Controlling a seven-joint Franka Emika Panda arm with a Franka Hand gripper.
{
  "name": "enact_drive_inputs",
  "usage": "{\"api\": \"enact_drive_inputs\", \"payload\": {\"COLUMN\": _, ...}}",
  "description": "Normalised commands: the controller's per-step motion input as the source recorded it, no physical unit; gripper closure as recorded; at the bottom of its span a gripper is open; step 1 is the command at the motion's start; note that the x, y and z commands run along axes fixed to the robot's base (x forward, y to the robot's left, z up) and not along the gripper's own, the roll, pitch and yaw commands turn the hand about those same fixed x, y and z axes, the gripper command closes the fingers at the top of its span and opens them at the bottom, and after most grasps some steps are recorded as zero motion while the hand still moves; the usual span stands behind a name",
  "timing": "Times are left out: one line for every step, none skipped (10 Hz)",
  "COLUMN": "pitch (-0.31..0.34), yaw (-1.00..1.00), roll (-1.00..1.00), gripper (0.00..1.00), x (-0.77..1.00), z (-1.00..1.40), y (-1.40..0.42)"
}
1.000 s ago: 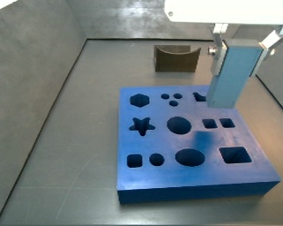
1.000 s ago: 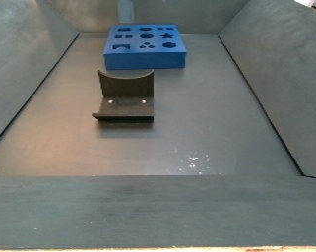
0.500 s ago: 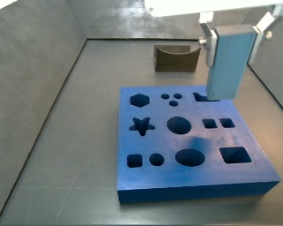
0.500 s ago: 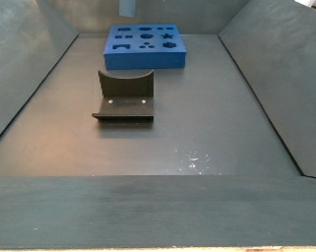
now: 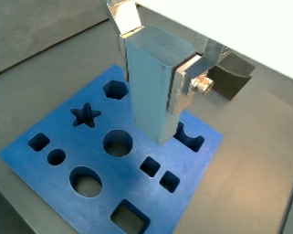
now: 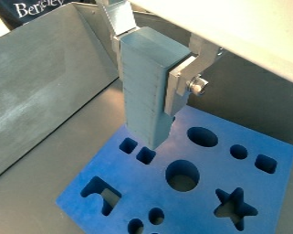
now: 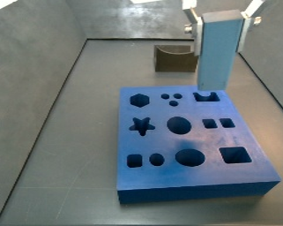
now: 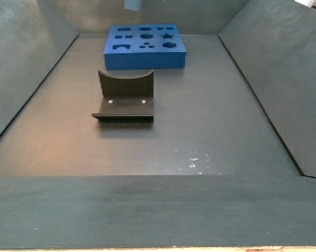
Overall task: Pick up the rectangle object. Move up. Place the rectangle object on the fixture. Regrasp the rectangle object. Move to above the board. Insert the rectangle object.
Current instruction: Insert the rectangle object.
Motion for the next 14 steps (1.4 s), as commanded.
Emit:
{"api": "enact_drive_inputs", "payload": {"pitch": 1.0, "yaw": 0.0, "roll": -0.29, "gripper": 1.0, "x": 0.0, "z": 0.0, "y": 0.05}}
{"api": "enact_drive_inputs", "payload": {"pitch": 1.0, "yaw": 0.0, "roll": -0.21, "gripper": 1.0, "x": 0.0, "z": 0.0, "y": 0.03}}
{"api": "enact_drive_inputs", "payload": {"pitch": 1.0, "yaw": 0.0, "roll": -0.16, "gripper": 1.0, "x": 0.0, "z": 0.0, "y": 0.0}}
{"api": "enact_drive_inputs", "payload": {"pitch": 1.0, "yaw": 0.0, "roll": -0.12, "gripper": 1.0, "x": 0.01, "z": 0.0, "y": 0.0}}
{"api": "enact_drive_inputs", "payload": {"pitch": 1.0, "yaw": 0.0, "roll": -0.07, "gripper": 1.0, "x": 0.0, "z": 0.03, "y": 0.0}}
{"api": "enact_drive_inputs", "payload": {"pitch": 1.0, "yaw": 0.0, "roll": -0.07, "gripper": 1.0, "x": 0.02, "z": 0.01, "y": 0.0}}
{"api": "enact_drive_inputs", "payload": {"pitch": 1.0, "yaw": 0.0, "roll": 0.0, "gripper": 1.0, "x": 0.06, "z": 0.0, "y": 0.0}}
{"api": "enact_drive_inputs", "payload": {"pitch": 0.0, "yaw": 0.02, "roll": 0.03, "gripper": 1.0, "x": 0.0, "z": 0.0, "y": 0.0}}
{"api": "enact_drive_inputs", "payload": {"pitch": 0.009, "yaw": 0.0, "roll": 0.0, "gripper": 1.0, "x": 0.0, "z": 0.0, "y": 0.0}}
{"api": "enact_drive_inputs", "payload": {"pitch": 0.194, "yaw": -0.06, "roll": 0.0, "gripper": 1.0, "x": -0.05, "z": 0.0, "y": 0.02}}
{"api": "enact_drive_inputs", "payload": {"pitch": 0.354, "yaw": -0.17, "roll": 0.0, "gripper": 1.0, "x": -0.36, "z": -0.07, "y": 0.08}}
{"api": "enact_drive_inputs", "payload": {"pitch": 0.28, "yaw": -0.2, "roll": 0.0, "gripper": 1.0, "x": -0.72, "z": -0.08, "y": 0.04}}
{"api": "enact_drive_inputs", "payload": {"pitch": 0.186, "yaw": -0.21, "roll": 0.0, "gripper": 1.0, "x": -0.8, "z": -0.06, "y": 0.02}}
{"api": "enact_drive_inputs", "payload": {"pitch": 0.126, "yaw": -0.23, "roll": 0.0, "gripper": 1.0, "x": -0.88, "z": -0.1, "y": 0.08}}
